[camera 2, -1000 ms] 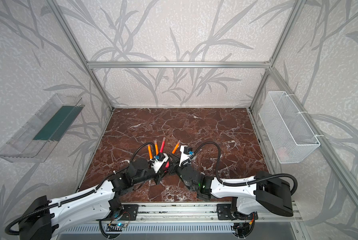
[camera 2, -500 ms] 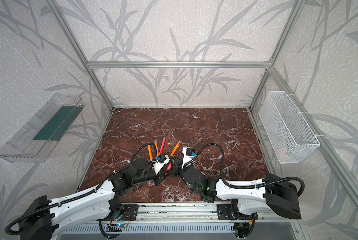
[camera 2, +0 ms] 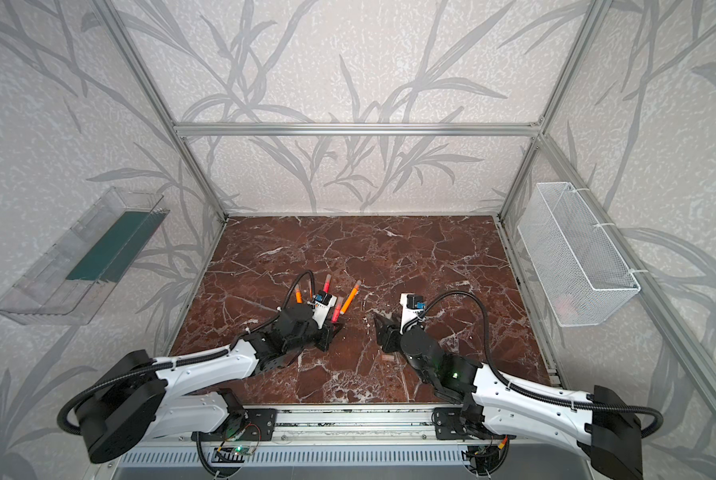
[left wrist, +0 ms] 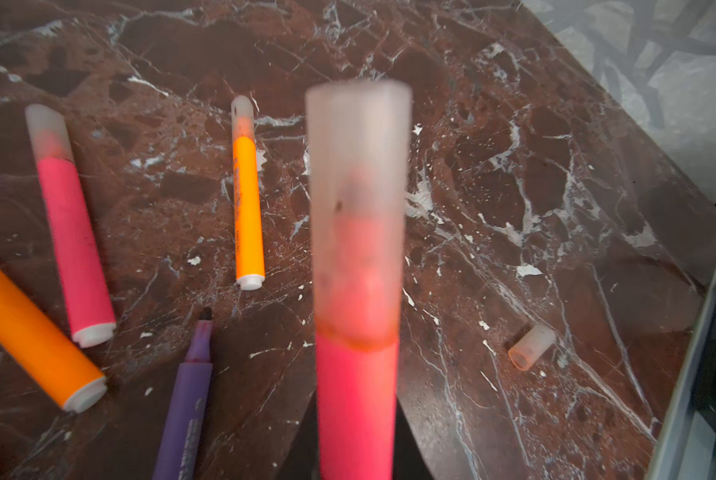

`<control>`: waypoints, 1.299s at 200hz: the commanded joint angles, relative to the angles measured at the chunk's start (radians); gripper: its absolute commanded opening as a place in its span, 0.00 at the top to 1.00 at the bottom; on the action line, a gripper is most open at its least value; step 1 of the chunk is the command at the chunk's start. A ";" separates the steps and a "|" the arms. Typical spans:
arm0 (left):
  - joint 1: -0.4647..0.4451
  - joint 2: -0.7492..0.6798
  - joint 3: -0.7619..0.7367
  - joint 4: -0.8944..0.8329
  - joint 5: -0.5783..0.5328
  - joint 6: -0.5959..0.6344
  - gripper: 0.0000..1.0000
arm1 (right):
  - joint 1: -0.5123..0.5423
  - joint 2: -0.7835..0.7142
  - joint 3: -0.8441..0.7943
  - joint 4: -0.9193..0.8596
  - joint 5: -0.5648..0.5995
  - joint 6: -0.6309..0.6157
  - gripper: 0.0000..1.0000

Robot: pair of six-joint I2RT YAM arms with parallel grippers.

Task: Insert the pens into the pen caps
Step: 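Open the right gripper and draw it back while the left lowers the capped marker, then set the capped pink marker on the table and release it with the left gripper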

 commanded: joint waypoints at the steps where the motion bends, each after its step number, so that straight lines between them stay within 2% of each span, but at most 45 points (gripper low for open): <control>1: -0.002 0.120 0.108 0.010 -0.002 -0.017 1.00 | -0.077 -0.076 -0.009 -0.157 0.017 -0.040 0.38; 32: -0.001 0.296 0.255 -0.047 0.058 -0.007 1.00 | -0.219 -0.152 -0.001 -0.273 -0.026 -0.081 0.33; 62: -0.002 0.415 0.374 -0.150 -0.003 -0.007 1.00 | -0.313 -0.181 0.002 -0.320 -0.005 -0.171 0.30; 81: -0.001 0.463 0.450 -0.258 -0.035 0.001 1.00 | -0.380 -0.158 0.010 -0.324 0.012 -0.213 0.27; 108: -0.001 0.504 0.496 -0.300 -0.092 0.009 1.00 | -0.496 -0.076 0.013 -0.301 -0.014 -0.246 0.27; 119: -0.001 0.520 0.514 -0.317 -0.101 0.013 1.00 | -0.527 -0.044 0.010 -0.292 0.015 -0.254 0.27; 132: -0.002 0.541 0.544 -0.356 -0.107 0.014 0.98 | -0.548 -0.018 0.008 -0.301 0.067 -0.231 0.27; 191: -0.001 0.577 0.593 -0.395 -0.107 0.031 0.80 | -0.566 -0.054 -0.037 -0.248 0.014 -0.241 0.27; 260: -0.002 0.523 0.604 -0.421 -0.105 0.046 0.71 | -0.566 -0.096 -0.054 -0.258 0.000 -0.239 0.25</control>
